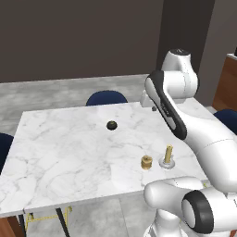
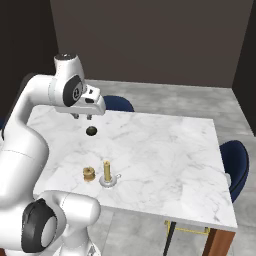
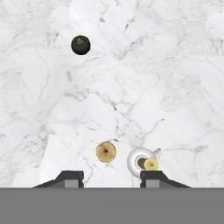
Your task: Pick the candle and candle from the dining table and place them in the open cabinet. Close the cabinet after placing the objects.
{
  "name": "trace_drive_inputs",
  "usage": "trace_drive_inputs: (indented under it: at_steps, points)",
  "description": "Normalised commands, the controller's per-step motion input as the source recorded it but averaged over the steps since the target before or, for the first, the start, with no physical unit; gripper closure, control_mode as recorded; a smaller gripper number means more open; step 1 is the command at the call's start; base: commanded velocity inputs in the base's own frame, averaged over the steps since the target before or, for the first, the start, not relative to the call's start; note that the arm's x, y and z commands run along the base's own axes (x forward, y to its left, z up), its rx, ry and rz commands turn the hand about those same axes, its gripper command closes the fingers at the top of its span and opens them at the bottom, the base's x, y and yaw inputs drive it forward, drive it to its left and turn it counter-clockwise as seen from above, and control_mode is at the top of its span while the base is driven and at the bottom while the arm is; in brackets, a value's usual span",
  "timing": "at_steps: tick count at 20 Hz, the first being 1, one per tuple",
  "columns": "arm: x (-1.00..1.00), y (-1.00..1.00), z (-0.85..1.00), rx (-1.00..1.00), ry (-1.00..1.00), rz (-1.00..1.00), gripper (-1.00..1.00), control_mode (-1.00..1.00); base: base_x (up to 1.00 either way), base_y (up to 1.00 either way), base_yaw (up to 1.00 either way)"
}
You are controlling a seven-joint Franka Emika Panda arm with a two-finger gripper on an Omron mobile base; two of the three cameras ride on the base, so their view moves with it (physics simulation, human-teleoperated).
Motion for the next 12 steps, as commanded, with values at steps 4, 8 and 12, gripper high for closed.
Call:
trace_drive_inputs:
  at_steps: [4,8,12]
  points:
    - [0.0,0.0,0.0,0.0,-0.01,0.0,-1.0,-1.0,0.0,0.0,0.0]
    - [0.0,0.0,0.0,0.0,0.0,0.0,-1.0,-1.0,0.0,0.0,0.0]
    - [-0.04,0.0,0.0,0.0,0.0,0.0,-1.0,-1.0,0.0,0.0,0.0]
